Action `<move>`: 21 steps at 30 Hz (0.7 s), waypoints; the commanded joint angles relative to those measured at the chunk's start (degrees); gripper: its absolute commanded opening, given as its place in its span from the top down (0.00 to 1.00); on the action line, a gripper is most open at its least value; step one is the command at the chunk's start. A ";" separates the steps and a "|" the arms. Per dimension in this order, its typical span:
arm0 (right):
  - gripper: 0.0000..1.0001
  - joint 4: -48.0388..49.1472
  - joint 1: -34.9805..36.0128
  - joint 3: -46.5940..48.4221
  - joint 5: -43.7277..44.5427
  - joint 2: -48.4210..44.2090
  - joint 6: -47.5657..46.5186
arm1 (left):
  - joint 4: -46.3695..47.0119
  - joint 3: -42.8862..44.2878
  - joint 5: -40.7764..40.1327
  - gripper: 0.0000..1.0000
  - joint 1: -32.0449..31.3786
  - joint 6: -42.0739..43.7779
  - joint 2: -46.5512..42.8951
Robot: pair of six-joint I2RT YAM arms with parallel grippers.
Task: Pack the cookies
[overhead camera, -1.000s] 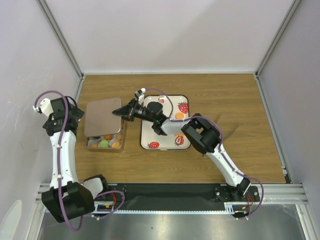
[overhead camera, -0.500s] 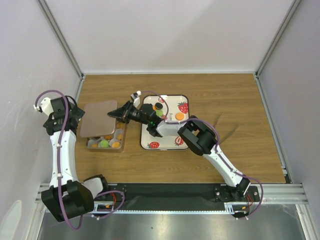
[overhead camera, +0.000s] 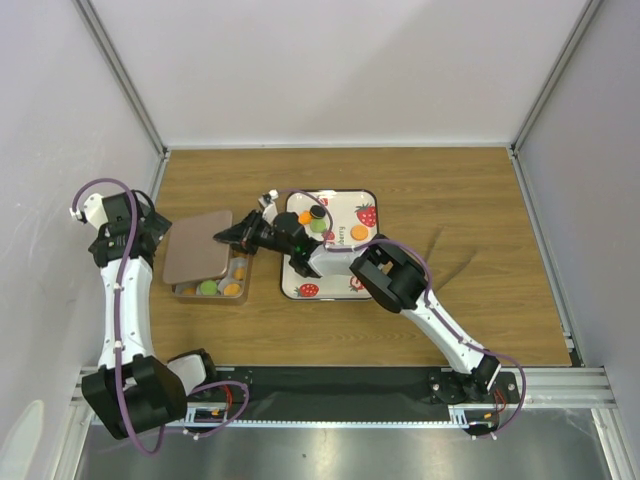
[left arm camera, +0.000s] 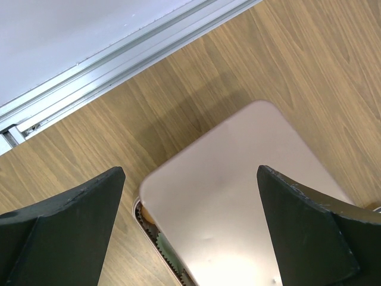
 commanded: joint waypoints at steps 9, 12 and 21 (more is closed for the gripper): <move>1.00 2.21 1.24 -0.06 1.19 -0.23 0.18 | 1.48 1.09 0.14 0.00 0.37 1.52 0.59; 1.00 3.44 1.24 -1.20 1.10 -0.67 0.98 | 1.56 0.92 -0.03 0.00 0.37 1.69 0.76; 1.00 4.06 1.33 -3.67 0.66 -1.81 0.72 | 2.00 0.48 -0.03 0.00 0.37 1.87 1.29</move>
